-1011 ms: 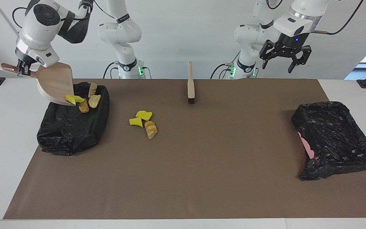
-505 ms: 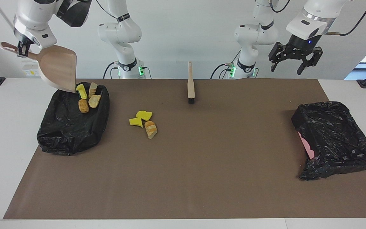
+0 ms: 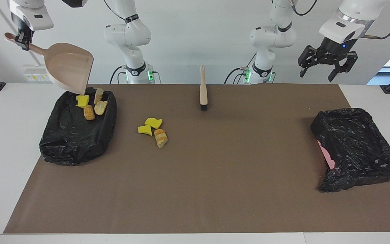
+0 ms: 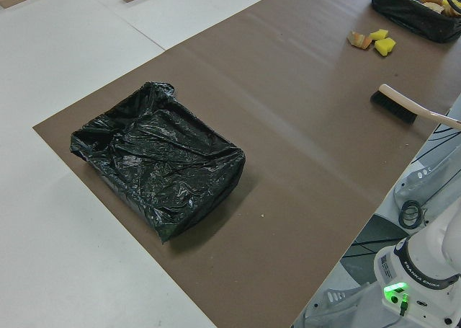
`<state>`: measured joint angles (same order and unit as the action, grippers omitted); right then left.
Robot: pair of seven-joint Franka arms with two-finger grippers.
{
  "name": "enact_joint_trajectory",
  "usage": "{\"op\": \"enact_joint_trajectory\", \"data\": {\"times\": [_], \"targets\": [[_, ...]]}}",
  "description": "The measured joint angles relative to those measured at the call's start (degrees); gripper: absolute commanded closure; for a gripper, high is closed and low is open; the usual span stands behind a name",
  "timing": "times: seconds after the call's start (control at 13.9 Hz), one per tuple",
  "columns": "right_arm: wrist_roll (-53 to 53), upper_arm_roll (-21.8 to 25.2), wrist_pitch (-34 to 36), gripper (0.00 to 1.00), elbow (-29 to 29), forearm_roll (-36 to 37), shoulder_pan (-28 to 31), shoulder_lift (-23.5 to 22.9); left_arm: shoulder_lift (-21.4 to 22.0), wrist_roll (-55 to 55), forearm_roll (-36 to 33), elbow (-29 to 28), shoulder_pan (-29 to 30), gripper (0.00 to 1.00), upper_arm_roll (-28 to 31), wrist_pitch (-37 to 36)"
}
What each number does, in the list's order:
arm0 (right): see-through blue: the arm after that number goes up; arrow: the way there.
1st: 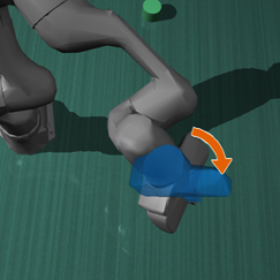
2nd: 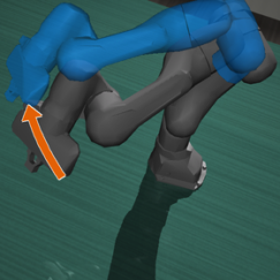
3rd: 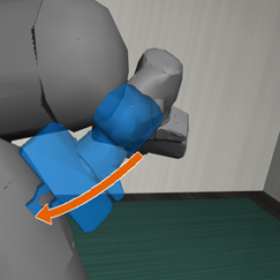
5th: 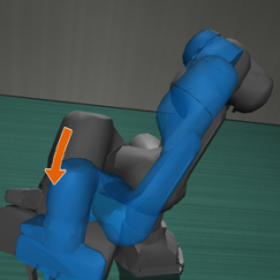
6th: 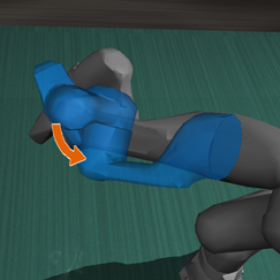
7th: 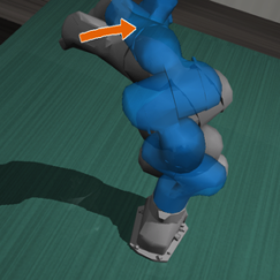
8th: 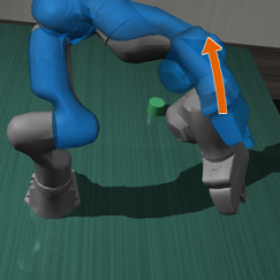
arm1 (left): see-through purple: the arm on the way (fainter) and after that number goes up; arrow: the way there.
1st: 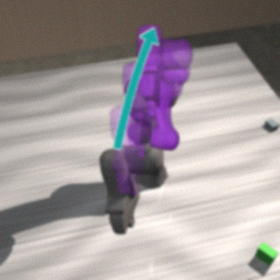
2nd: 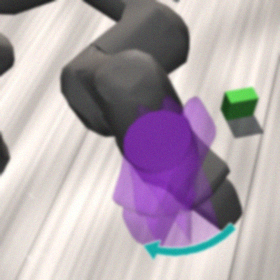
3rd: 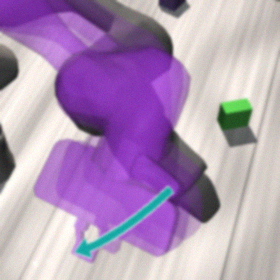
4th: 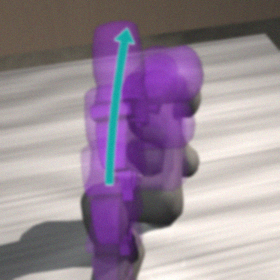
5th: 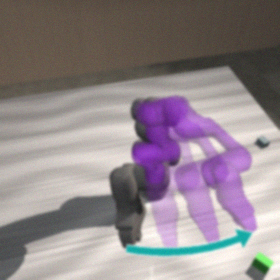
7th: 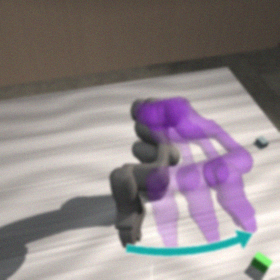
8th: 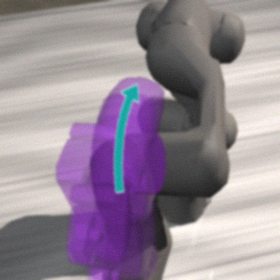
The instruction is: Sweep and dump trash in bin
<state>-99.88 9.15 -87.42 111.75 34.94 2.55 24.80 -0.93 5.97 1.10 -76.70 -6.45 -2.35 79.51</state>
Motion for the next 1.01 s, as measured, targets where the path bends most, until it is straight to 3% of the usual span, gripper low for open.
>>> {"op": "enact_joint_trajectory", "data": {"times": [0.51, 0.72, 1.01], "targets": [[41.30, -12.13, 1.32, 1.00, 1.44, -19.68, -0.78, -2.04, 1.02, 0.00, 0.00, -0.54, 0.21, 0.00, -0.10, -1.34], [61.69, -19.97, -2.25, 1.00, 1.96, -25.30, -0.97, -6.12, 1.02, 0.00, 0.00, -0.56, 0.22, 0.00, -0.08, -1.35], [82.62, -26.10, -10.19, 1.00, 1.94, -27.39, -0.95, -13.16, 1.02, 0.00, 0.00, -0.56, 0.22, 0.00, -0.08, -1.35]]}}
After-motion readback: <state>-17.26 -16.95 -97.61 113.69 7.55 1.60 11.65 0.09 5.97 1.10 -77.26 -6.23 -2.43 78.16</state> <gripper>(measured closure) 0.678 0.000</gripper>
